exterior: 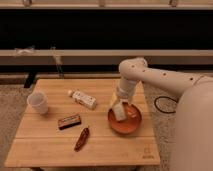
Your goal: Place the white sponge in the ceramic bowl
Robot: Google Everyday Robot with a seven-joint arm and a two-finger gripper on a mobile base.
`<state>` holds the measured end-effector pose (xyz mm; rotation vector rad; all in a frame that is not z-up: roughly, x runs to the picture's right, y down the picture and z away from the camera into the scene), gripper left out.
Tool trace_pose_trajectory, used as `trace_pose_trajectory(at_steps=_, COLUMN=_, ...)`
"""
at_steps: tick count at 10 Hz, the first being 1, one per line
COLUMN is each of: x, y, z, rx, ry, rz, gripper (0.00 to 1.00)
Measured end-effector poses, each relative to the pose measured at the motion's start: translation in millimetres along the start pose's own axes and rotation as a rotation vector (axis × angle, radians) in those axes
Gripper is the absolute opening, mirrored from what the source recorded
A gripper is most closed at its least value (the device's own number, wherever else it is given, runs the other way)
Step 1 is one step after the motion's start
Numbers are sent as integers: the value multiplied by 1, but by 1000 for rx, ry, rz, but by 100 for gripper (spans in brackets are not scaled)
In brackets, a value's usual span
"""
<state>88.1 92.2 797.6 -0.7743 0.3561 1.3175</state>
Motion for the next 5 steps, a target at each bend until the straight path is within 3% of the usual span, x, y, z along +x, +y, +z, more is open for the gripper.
trace_pose_trajectory(at_steps=5, x=11, y=5, z=-9, rx=-21, ry=-25, rz=-36, gripper=80)
